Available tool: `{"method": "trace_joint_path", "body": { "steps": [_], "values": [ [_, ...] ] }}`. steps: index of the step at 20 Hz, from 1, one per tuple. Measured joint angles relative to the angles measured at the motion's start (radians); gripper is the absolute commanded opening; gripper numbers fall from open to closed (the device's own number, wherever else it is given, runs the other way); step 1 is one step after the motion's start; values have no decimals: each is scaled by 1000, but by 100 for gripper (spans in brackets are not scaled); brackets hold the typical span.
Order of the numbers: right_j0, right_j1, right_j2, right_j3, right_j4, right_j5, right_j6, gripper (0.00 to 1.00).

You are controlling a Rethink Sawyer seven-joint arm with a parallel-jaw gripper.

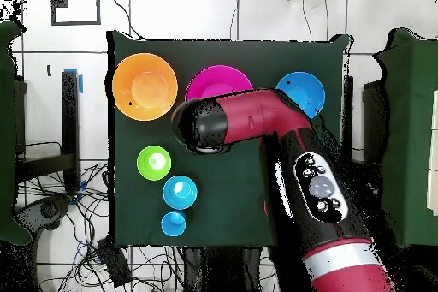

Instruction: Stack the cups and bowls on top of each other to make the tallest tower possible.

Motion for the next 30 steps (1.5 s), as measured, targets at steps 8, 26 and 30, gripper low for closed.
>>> {"method": "trace_joint_path", "body": {
  "steps": [8,26,30],
  "values": [
    [91,51,-81,-5,0,-103,28,0],
    [180,154,-263,-83,2,-186,77,0],
    [180,162,-290,-93,6,-186,77,0]
  ]
}}
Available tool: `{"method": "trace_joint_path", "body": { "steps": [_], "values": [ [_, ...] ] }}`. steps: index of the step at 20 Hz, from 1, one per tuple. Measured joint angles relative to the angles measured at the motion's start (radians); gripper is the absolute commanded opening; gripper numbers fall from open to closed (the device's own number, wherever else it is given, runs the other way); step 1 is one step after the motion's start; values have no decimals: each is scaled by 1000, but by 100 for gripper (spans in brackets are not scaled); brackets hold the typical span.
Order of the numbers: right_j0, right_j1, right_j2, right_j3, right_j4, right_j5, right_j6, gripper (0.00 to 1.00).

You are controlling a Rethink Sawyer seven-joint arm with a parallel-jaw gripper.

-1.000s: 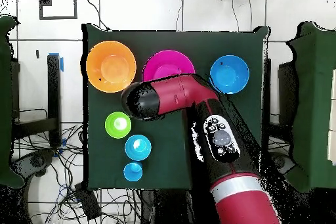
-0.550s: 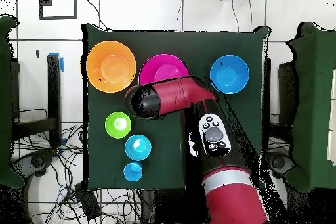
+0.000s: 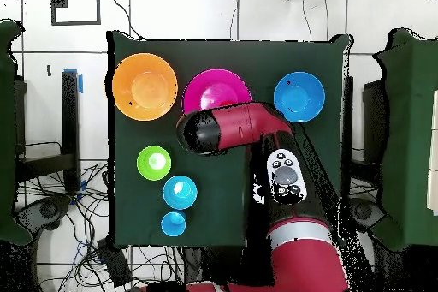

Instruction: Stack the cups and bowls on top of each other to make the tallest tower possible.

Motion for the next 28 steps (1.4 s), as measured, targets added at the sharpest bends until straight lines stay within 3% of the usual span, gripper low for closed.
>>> {"method": "trace_joint_path", "body": {
  "steps": [28],
  "values": [
    [-11,-15,-16,-2,100,-3,0,0]
  ]
}}
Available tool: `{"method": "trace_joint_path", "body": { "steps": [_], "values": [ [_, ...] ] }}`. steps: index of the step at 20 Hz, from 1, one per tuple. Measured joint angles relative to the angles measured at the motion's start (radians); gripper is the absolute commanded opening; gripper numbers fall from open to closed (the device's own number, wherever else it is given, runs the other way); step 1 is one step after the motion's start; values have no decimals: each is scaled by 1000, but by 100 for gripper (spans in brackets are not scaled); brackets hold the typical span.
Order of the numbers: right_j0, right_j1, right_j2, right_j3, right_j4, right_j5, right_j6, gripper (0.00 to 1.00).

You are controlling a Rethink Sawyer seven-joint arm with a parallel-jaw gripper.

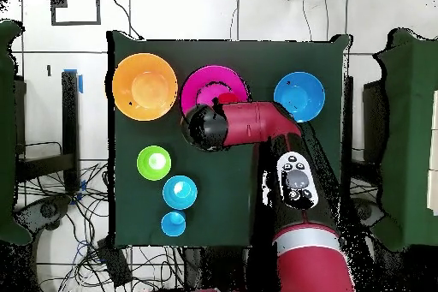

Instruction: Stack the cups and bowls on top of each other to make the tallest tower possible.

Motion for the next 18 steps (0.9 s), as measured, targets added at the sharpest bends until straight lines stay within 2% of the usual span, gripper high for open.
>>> {"method": "trace_joint_path", "body": {
  "steps": [1,2,18],
  "values": [
    [-5,5,2,0,0,-14,0,0],
    [-11,11,5,0,0,-27,0,100],
    [-22,67,29,-1,4,-91,0,100]
  ]
}}
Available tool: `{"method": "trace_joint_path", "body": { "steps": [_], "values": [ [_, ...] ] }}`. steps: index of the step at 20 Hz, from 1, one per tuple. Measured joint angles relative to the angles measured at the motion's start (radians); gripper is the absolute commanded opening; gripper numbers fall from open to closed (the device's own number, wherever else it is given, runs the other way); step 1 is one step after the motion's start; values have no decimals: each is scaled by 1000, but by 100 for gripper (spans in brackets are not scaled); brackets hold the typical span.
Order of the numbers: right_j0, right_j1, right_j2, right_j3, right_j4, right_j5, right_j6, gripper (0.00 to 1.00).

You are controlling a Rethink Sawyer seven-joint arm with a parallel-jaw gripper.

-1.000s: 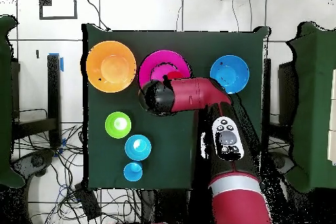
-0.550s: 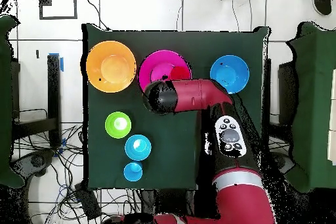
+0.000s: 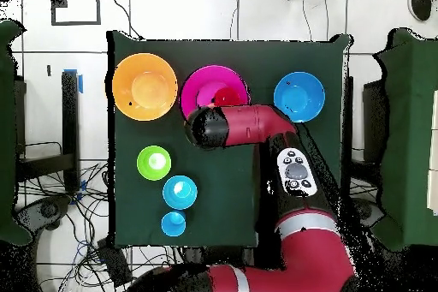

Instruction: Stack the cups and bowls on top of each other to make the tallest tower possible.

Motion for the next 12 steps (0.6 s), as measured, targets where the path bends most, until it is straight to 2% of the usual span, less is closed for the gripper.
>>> {"method": "trace_joint_path", "body": {
  "steps": [12],
  "values": [
    [-53,42,56,-3,4,0,0,100]
  ]
}}
